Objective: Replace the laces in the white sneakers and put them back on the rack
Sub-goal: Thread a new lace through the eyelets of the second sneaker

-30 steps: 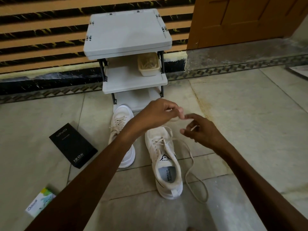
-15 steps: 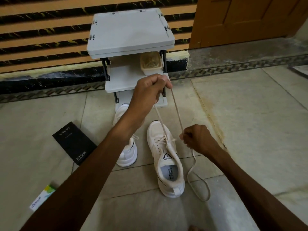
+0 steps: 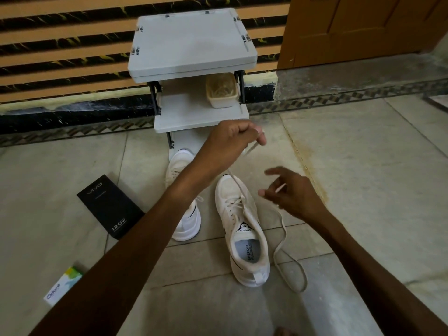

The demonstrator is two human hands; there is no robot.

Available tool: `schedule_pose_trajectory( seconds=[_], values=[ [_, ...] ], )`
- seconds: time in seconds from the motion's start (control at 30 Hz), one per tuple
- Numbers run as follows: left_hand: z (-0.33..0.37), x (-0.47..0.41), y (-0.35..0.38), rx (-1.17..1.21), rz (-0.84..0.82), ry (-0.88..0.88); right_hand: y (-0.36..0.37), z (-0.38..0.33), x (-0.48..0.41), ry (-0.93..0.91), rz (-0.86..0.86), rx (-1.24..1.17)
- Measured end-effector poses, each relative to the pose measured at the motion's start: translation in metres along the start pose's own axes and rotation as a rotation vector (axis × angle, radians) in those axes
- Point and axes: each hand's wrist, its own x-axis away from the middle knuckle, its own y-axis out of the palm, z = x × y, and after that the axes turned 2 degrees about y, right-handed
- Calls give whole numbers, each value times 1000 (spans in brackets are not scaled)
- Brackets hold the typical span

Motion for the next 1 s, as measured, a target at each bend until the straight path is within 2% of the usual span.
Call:
schedule_pose_trajectory(
  seconds=[0.1,0.17,0.23,0.3,0.43,0.6,0.73,0.83,0.9,0.93,1.0],
  values=[
    [-3,0,3,-141,-109,3,-13,-30,-4,-207,164,-152],
    [-4,0,6,-201,-142,33,-16,-45,-9,-321,239,-117],
    [-1,1,8,-194,-114,58,-13,-45,-16,-357,302,-43],
    [3,0,5,-150,-39,63,-8,-32,-20,-302,298,27],
    [6,-2,-4,16,92,34,5,-3,-13,-141,164,74],
    [4,-2,-6,187,134,20,16,13,-1,49,-47,171],
    [8,-3,-4,256,136,14,21,21,3,86,-179,278],
    [6,-3,-4,265,141,2,23,24,3,111,-200,252],
    [2,-4,-4,167,138,-6,22,22,4,100,-176,136],
    [-2,-5,-4,40,120,-11,21,19,5,101,-154,47],
    [-17,-4,-4,-399,51,-18,20,9,8,147,-114,-228]
  ],
)
